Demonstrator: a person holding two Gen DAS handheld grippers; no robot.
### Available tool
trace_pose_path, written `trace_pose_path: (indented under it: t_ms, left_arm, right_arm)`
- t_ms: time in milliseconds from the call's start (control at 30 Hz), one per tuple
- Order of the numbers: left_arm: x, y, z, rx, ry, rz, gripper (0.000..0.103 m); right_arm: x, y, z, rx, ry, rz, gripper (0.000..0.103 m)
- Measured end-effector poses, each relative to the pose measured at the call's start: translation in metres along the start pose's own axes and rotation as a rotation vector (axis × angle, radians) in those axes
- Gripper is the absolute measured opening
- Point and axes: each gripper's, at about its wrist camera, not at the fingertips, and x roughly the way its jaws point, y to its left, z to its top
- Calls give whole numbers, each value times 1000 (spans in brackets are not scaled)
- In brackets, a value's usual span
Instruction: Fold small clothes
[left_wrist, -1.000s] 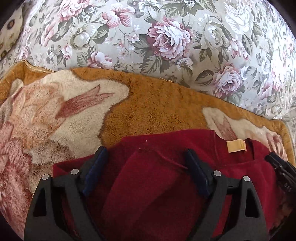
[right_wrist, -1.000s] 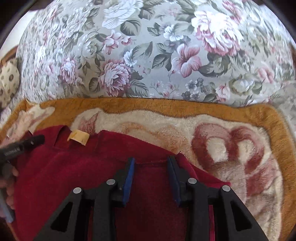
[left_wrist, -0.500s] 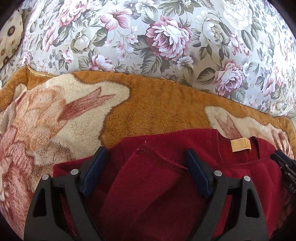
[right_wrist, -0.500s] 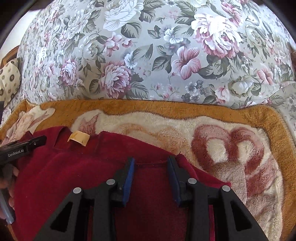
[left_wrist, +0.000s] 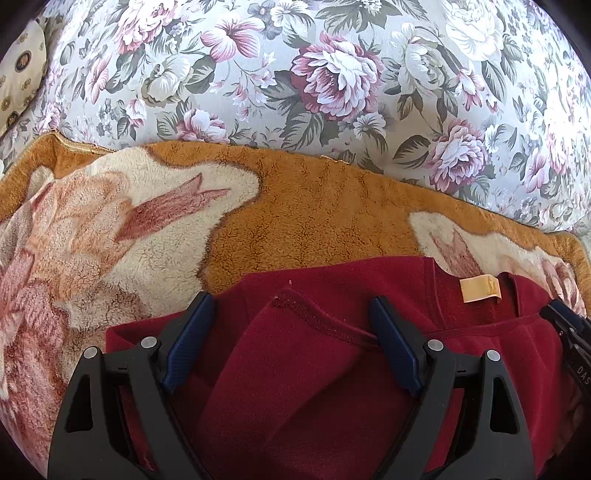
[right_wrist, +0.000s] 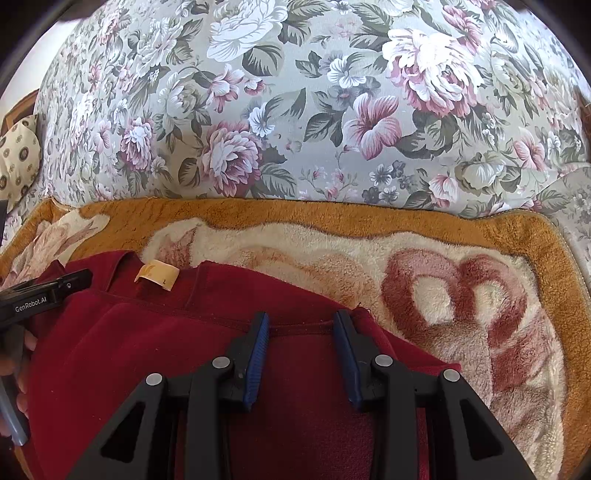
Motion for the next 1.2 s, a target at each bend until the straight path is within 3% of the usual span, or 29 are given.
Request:
trace_pose_path:
  t_ms: [133,233,300,400,533,633,667,767,867,1033,1133,1200]
  left_arm:
    - [0,0,0,3,-3,4,86]
    - [0,-1,1,3,2,5,86]
    - [1,-4,4,15,26,12,88]
    - [-9,-5,13,37,88,-11,88]
    - [-95,18,16,-16,-73,-117,88]
    - [-161,41,-10,-23,-168,-129,89]
    - [-175,49,-23,-26,-185,-127,93]
    - [-198,76,-71,-57,-172,-198,98]
    - [-190,95,-120,-142,-100,-180,98]
    - [-176,86,-180,-252,-11,-435,98]
    - [-153,74,-194,-289,64,-498,97]
    - [-154,80,-192,-323,45,-545,98]
  right_arm:
    - [0,-1,1,3,9,3,35]
    - [-12,5,12,-18,68,-27,35]
    - [-45,13,14,-12,30,-100,35]
    - [-104,29,-4,62,-51,-29,37]
    - [-156,62,-62,59,-100,74,37]
    - [-173,81,-108,43,-97,139,37]
    - [-176,86,-126,40,-89,145,37]
    - [-175,93,-149,42,-59,138,37]
    - [-183,91,-152,54,-101,119,37]
    - [-174,91,-152,53,-62,140,37]
    - [-172,88,-152,66,-50,148,37]
    - [-171,86,-152,73,-50,152,37]
